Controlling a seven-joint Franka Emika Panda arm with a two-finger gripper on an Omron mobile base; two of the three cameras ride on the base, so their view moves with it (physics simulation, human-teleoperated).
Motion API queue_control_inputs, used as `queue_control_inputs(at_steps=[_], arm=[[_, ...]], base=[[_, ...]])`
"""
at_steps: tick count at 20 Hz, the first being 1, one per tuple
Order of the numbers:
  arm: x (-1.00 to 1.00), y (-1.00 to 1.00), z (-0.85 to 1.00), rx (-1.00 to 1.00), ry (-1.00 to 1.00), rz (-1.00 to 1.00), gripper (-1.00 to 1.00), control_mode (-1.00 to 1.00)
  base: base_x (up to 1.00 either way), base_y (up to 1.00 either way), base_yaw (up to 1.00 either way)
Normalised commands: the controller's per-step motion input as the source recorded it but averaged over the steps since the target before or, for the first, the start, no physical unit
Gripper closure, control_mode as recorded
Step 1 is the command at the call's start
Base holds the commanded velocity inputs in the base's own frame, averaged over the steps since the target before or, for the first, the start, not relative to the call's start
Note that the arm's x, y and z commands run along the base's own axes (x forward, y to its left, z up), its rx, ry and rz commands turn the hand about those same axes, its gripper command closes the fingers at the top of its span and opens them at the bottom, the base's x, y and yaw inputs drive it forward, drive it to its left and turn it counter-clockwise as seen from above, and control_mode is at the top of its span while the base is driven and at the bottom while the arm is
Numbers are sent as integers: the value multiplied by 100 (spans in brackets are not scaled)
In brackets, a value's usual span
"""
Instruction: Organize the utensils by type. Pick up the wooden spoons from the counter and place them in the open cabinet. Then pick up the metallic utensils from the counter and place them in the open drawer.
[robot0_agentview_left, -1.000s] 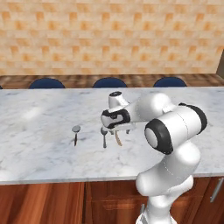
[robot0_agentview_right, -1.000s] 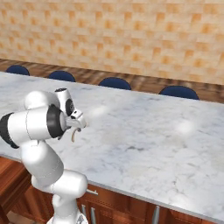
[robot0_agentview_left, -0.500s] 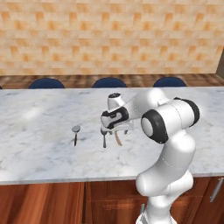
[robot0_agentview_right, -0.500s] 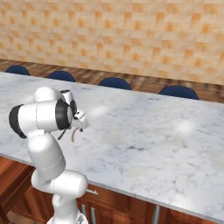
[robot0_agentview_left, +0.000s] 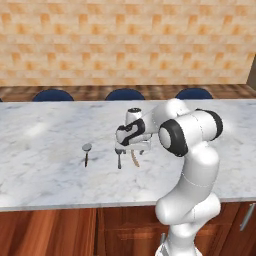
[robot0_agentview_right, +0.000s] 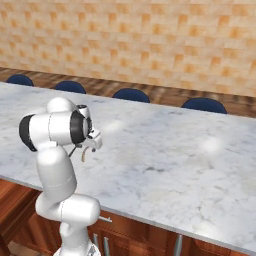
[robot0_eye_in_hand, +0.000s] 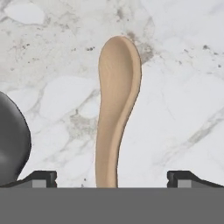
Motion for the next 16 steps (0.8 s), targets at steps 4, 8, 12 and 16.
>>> queue_control_inputs(at_steps=[4,8,12,16], arm=[[11,1,-27,4,0,0,-100,-100],[19,5,-25,1,0,0,-100,-100],[5,3,-34,0,0,0,-100,-100],[0,3,-39,0,0,-1,100,-100]], base=[[0,0,0],[0,0,0],[0,0,0],[0,0,0]])
